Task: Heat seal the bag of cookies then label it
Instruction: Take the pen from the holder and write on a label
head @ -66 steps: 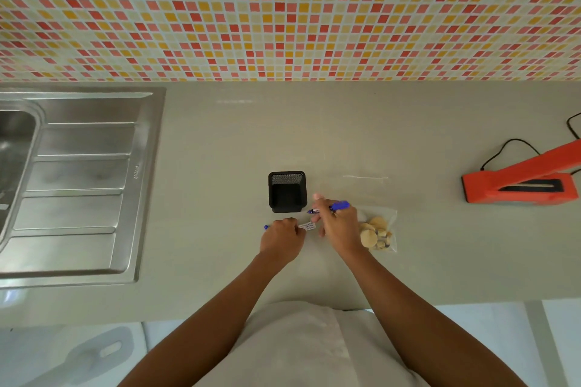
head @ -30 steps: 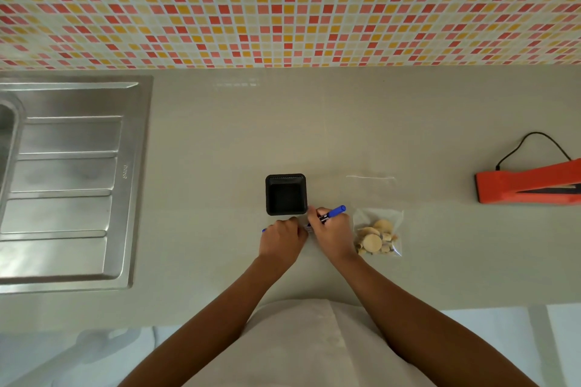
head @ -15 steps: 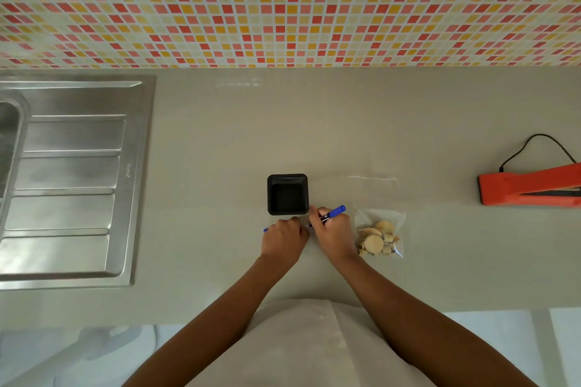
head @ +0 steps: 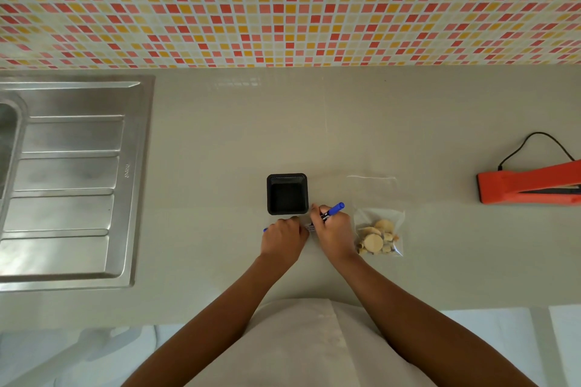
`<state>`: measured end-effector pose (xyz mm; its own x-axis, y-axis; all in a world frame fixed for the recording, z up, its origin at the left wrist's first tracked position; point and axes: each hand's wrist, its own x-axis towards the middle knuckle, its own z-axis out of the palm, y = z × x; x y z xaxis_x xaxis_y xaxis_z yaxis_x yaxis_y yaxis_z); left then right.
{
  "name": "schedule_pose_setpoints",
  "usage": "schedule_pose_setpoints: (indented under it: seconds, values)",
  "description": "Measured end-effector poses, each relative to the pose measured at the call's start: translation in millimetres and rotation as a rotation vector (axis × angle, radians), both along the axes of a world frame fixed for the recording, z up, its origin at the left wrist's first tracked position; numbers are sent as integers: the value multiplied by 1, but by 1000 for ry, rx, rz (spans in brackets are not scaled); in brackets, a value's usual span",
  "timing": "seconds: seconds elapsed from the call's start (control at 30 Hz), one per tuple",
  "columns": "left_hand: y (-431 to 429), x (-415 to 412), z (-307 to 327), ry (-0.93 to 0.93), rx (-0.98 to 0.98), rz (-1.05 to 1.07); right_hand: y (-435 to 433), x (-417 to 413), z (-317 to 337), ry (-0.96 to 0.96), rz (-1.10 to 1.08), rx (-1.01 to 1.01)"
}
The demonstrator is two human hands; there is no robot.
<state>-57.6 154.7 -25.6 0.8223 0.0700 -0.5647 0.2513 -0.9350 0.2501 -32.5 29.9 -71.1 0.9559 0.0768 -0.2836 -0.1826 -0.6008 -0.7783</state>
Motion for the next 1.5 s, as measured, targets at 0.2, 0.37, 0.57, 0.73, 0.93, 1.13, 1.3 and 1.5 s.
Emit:
schedule_pose_setpoints:
  seconds: [0.2,0.37,0.57,0.73,0.93,1.13,1.3,1.5]
  values:
    - [0,1,0,17,-17,19,1,-1,-1,0,2,2]
    - [-1,0,-1,15,-30,23,3,-3,-3,39,18,21]
    - [-1,1,-2,13,-35,42,5,-2,-3,-7,60,-2]
    - [-1,1,-3,8,-51,62,4,-3,-3,-31,76,2]
    - [0,0,-5,5,-48,49,5,-3,-4,-44,86,-16]
    - [0,0,-5,-4,-34,25,5,-3,-6,-36,76,-24]
    - [0,0,-4,8,-46,51,4,-3,-7,-39,73,-30]
    - [-1,0,-3,17,-50,38,4,-3,-9,-37,69,-25]
